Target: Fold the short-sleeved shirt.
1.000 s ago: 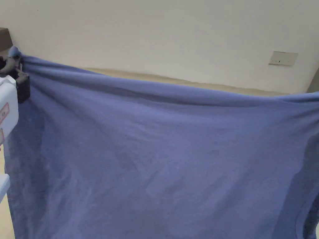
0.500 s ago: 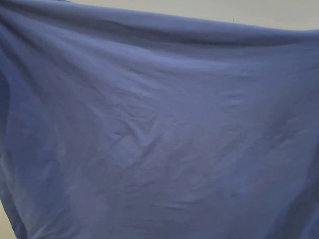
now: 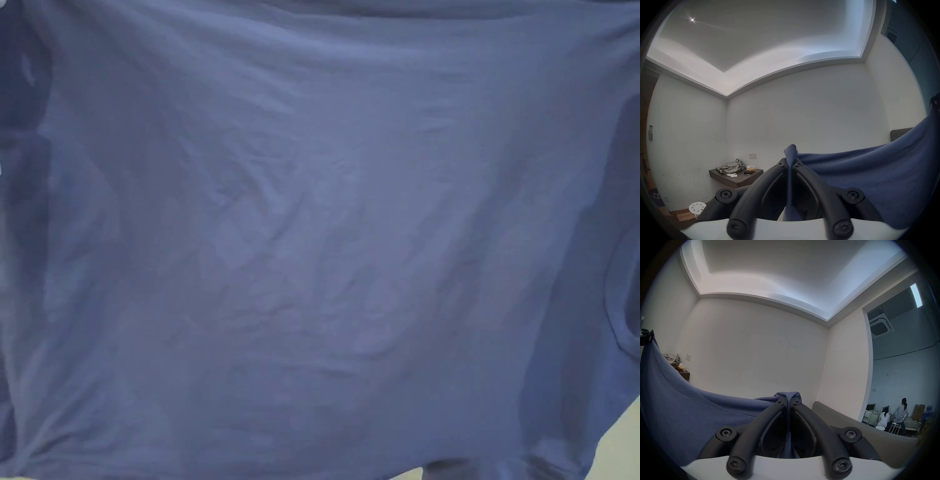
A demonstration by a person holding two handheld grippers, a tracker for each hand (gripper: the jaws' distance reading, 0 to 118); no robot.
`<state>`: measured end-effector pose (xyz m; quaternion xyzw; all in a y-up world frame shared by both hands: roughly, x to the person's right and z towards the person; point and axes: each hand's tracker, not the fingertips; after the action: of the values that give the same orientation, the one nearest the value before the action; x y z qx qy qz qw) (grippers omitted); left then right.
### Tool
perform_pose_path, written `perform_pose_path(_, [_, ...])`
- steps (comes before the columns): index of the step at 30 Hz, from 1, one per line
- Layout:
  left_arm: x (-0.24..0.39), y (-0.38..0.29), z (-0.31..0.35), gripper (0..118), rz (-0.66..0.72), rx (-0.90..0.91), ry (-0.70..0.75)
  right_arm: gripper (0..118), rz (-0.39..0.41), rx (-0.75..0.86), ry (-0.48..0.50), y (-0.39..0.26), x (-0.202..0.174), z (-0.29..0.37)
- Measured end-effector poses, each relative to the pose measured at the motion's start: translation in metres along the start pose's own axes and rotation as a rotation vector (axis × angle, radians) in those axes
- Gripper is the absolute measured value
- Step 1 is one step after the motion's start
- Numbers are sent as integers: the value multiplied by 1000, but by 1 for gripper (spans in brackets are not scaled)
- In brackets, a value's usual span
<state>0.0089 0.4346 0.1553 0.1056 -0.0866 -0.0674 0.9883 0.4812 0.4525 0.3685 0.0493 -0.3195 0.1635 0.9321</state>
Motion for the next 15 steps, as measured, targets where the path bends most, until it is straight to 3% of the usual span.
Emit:
perform_pose_path(11, [37,-11,-98,0,-46,-73,-9,5,35,-37,-63,-14,-26,-123])
perform_pose_path(15, [48,-17,-137,0,-6,-107,-27,5,64,-39,-94,-13,-38,-152])
